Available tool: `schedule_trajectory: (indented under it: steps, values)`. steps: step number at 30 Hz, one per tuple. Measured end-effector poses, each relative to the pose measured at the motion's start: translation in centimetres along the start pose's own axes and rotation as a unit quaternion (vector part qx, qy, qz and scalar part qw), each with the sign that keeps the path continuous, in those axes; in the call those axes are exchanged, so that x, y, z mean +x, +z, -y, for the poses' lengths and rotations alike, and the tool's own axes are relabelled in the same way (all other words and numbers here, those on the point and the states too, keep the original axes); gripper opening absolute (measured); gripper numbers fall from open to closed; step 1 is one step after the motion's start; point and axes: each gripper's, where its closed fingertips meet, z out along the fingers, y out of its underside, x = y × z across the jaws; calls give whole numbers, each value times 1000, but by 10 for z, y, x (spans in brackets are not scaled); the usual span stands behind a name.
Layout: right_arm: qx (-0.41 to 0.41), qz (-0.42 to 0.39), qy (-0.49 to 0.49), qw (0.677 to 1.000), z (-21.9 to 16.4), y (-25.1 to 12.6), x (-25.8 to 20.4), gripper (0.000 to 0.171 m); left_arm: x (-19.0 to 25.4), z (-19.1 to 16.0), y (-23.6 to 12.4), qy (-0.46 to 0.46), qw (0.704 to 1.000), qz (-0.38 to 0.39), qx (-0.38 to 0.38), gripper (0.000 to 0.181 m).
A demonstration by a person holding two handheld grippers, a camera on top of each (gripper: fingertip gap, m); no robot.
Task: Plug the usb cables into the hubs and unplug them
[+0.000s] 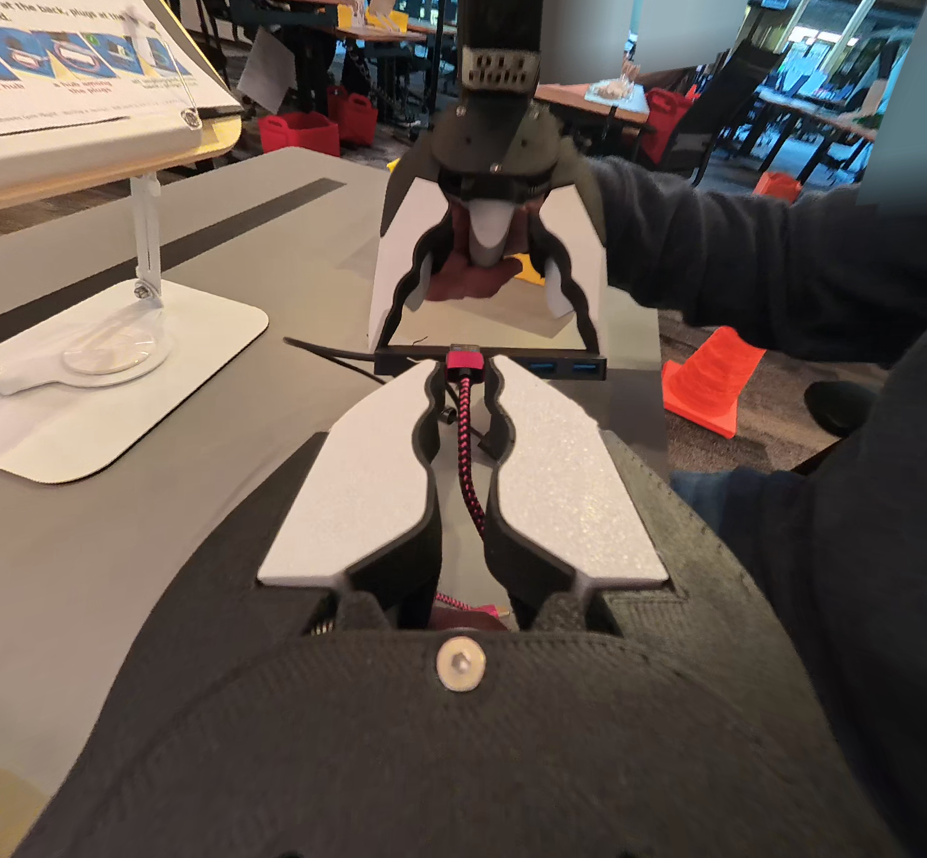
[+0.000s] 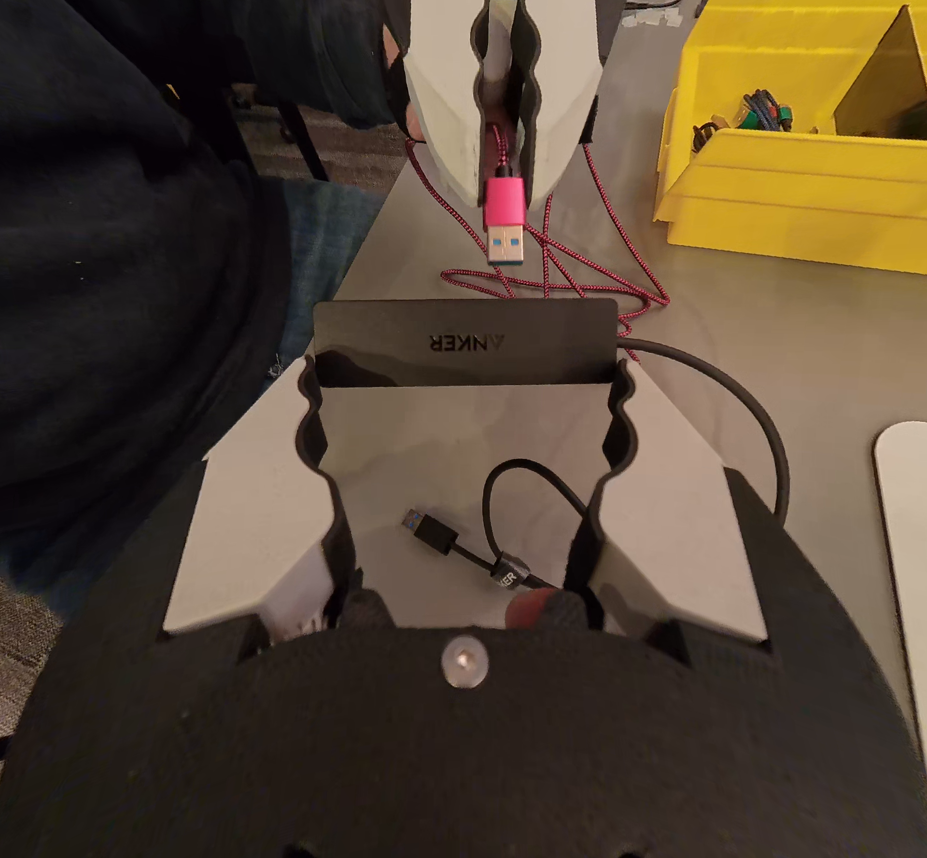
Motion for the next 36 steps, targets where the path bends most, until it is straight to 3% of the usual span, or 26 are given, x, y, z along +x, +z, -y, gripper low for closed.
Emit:
schedule_trajectory:
  steps: [21, 36]
  values:
    - [-59, -22, -17, 998, -2, 4, -2, 113, -2, -13, 5, 8, 999, 6, -31, 15]
    - [-50, -25, -9, 998, -1, 3, -3, 113, 0, -14, 6, 2, 1000, 2, -31, 15]
